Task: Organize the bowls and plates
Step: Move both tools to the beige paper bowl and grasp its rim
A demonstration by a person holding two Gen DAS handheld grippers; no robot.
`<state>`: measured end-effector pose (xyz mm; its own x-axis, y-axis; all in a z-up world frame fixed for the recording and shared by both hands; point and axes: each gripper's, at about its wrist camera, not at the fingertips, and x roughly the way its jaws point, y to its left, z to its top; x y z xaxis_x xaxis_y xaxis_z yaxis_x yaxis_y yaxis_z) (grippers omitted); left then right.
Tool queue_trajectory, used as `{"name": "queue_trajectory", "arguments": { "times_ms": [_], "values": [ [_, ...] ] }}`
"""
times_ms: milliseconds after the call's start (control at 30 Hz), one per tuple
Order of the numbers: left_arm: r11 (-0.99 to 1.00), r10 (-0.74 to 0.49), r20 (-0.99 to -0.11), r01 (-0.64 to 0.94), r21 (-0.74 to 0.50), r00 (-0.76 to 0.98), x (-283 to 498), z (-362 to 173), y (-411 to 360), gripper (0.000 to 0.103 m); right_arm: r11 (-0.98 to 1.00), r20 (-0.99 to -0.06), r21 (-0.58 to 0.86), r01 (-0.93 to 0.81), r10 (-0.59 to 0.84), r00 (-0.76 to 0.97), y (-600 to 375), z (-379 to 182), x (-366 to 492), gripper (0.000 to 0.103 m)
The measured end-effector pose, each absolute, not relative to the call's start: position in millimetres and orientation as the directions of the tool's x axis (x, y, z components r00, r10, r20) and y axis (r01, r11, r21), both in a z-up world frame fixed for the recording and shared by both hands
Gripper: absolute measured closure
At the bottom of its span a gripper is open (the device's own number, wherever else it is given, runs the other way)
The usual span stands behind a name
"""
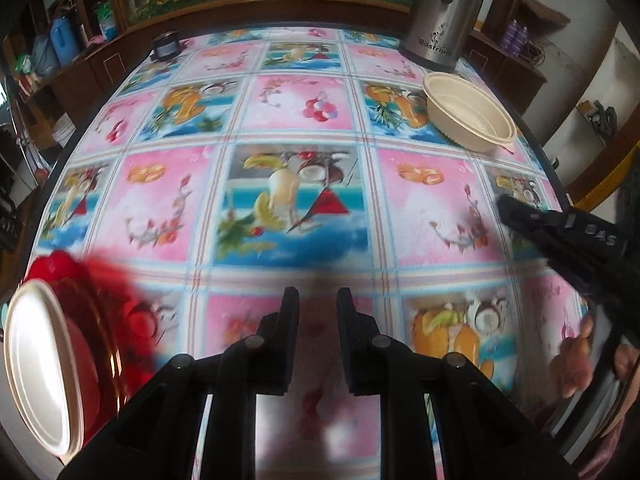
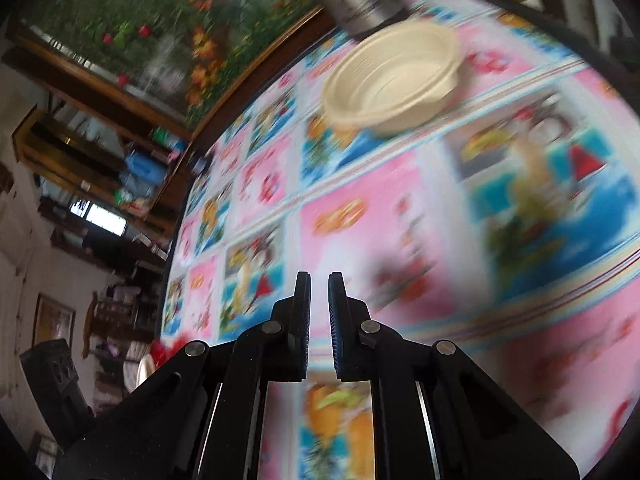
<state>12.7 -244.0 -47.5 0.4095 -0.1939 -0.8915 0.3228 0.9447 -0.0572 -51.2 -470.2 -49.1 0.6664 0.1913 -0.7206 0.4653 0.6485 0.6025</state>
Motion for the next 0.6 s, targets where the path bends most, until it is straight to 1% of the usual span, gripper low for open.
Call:
{"name": "queue_trajectory", "arguments": {
  "times_ms": [100,200,333,400,467,500,600],
  "values": [
    [0.938,-0.206,-0.894,0.342,-0.064,0.398,22.8,-45.7,-258.5,0.085,0.629,-0.730,0.582,0.516,0.123,0.673,-504.9,-43.2,-61.1,0.095],
    [0.931,-0.207,-0.897,0.361,-0.057,0.390,31.0,-44.6,-273.3,0.085,0.595,-0.734,0.582,0.554,0.090,0.674,-536.8,-39.8,-65.6,0.095],
    [0.926,-0.227,-0.906,0.368,-0.087,0.356,53.9,-40.7,-290.7,0.085,0.559,-0.736,0.587,0.585,0.068,0.674,-571.0,-34.6,-56.2,0.092],
    [0.924,-0.228,-0.906,0.372,-0.086,0.357,68.4,-36.1,-301.0,0.085,0.531,-0.716,0.615,0.583,0.065,0.695,-584.5,-34.1,-51.3,0.087],
    [0.924,-0.219,-0.905,0.375,-0.072,0.365,83.9,-31.0,-312.9,0.085,0.488,-0.700,0.641,0.592,0.055,0.712,-599.7,-36.0,-44.7,0.074],
    [0.923,-0.225,-0.902,0.377,-0.076,0.369,91.3,-28.4,-318.6,0.085,0.470,-0.692,0.655,0.592,0.057,0.720,-603.8,-38.2,-44.3,0.073],
    [0.927,-0.238,-0.896,0.364,-0.094,0.375,114.2,-23.0,-333.9,0.085,0.437,-0.683,0.667,0.603,0.036,0.730,-611.9,-42.0,-29.5,0.073]
  ]
}}
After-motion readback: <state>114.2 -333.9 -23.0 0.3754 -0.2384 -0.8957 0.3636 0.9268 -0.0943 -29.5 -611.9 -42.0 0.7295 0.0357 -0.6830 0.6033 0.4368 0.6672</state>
